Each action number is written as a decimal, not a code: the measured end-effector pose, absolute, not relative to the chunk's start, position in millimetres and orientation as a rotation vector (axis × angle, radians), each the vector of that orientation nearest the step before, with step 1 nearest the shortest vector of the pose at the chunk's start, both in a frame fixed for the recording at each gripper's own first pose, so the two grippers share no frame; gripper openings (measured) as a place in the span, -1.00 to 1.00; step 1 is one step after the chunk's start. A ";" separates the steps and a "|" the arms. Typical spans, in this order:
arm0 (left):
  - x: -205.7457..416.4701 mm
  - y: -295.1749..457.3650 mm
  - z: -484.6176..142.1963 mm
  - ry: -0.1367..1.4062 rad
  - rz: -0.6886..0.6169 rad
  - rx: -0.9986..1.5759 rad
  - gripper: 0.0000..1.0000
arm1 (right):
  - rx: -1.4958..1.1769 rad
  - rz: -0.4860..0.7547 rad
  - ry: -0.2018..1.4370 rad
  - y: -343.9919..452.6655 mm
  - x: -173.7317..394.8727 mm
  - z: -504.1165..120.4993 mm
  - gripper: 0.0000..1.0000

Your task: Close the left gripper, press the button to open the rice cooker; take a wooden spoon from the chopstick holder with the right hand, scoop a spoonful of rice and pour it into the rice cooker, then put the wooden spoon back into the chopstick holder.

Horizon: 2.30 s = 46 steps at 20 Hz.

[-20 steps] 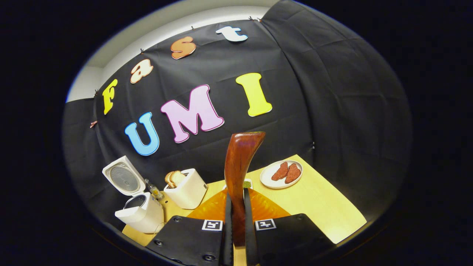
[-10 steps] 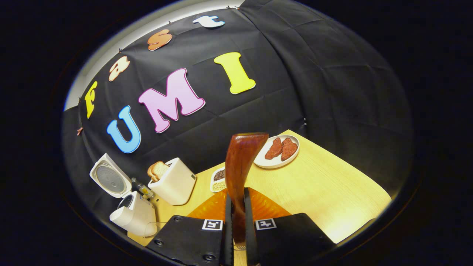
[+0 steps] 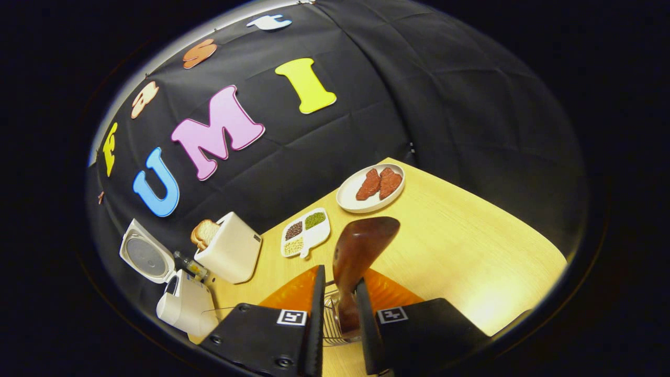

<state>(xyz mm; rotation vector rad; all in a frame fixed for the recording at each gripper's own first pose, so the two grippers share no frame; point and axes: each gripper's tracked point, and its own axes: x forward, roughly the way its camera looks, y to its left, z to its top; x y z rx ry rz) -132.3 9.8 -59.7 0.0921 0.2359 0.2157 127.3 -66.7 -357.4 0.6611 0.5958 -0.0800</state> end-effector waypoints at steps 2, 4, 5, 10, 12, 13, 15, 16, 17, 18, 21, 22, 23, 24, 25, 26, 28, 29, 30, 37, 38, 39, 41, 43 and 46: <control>-127.0 9.0 -50.5 0.217 0.199 0.101 0.89 | 0.681 -0.092 0.604 -71.5 118.5 -352.1 -0.17; -119.8 8.8 -42.5 0.196 0.180 0.109 0.89 | 0.673 -0.103 0.611 -78.0 106.2 -346.7 0.49; -115.7 8.7 -37.4 0.183 0.170 0.111 0.89 | 0.662 -0.105 0.615 -81.0 98.1 -342.7 0.92; -88.1 11.9 -7.0 0.095 0.126 0.086 0.89 | 0.558 -0.185 0.522 -119.9 50.9 -294.3 0.97; -73.7 12.0 7.6 0.055 0.108 0.076 0.89 | 0.469 -0.191 0.497 -130.2 32.7 -276.6 0.97; -65.1 13.0 17.4 0.032 0.101 0.074 0.90 | 0.422 -0.187 0.482 -135.3 26.8 -264.3 0.97; -46.8 15.3 38.4 -0.017 0.086 0.075 0.91 | 0.336 -0.180 0.435 -141.8 16.9 -233.0 0.96; -35.9 16.9 49.0 -0.043 0.078 0.074 0.90 | 0.296 -0.172 0.406 -142.8 13.9 -216.2 0.97; -25.1 17.3 59.2 -0.066 0.067 0.069 0.90 | 0.255 -0.167 0.379 -142.4 10.6 -199.9 0.96; -13.1 18.1 68.0 -0.087 0.057 0.058 0.91 | 0.216 -0.157 0.354 -140.4 7.9 -183.7 0.97; 23.7 25.0 92.5 -0.134 0.039 0.028 0.90 | 0.143 -0.138 0.265 -130.6 1.5 -137.9 0.96; 36.7 26.4 97.7 -0.145 0.033 0.031 0.90 | 0.130 -0.125 0.254 -123.8 0.6 -130.9 0.96; 48.9 27.3 105.4 -0.163 0.021 0.034 0.90 | 0.120 -0.120 0.246 -119.1 0.2 -125.4 0.96; 59.9 28.0 114.8 -0.187 0.011 0.036 0.90 | 0.110 -0.116 0.240 -115.9 0.1 -120.4 0.97; 71.4 31.3 125.6 -0.211 0.007 0.036 0.90 | 0.100 -0.120 0.235 -113.6 0.3 -116.0 0.97; 83.4 34.7 132.9 -0.230 0.005 0.040 0.89 | 0.091 -0.127 0.229 -112.9 0.1 -112.1 0.97; 111.1 39.1 145.5 -0.257 -0.001 0.053 0.89 | 0.081 -0.141 0.224 -109.3 1.2 -108.0 0.97; 125.2 41.8 150.4 -0.265 -0.005 0.059 0.89 | 0.080 -0.148 0.225 -107.9 2.1 -106.5 0.98; 140.6 45.4 152.3 -0.269 -0.004 0.061 0.90 | 0.081 -0.157 0.224 -107.0 3.0 -104.7 0.97; 259.5 79.8 116.9 -0.195 0.045 0.054 0.90 | 0.053 -0.216 0.230 -110.7 -0.3 -104.0 0.98; 277.8 84.2 107.9 -0.178 0.055 0.042 0.90 | 0.043 -0.222 0.235 -111.8 -1.7 -104.7 0.99; 294.3 90.6 102.0 -0.165 0.070 0.024 0.90 | 0.034 -0.228 0.242 -112.8 -3.9 -105.6 0.99; 325.0 104.2 88.9 -0.141 0.103 -0.003 0.89 | 0.021 -0.238 0.251 -113.1 -8.2 -105.3 0.99; 354.4 115.0 71.3 -0.097 0.130 0.007 0.89 | 0.007 -0.245 0.256 -111.5 -15.0 -105.7 0.99; 384.3 125.3 39.8 -0.013 0.148 0.065 0.89 | -0.006 -0.246 0.261 -107.4 -23.7 -107.3 0.99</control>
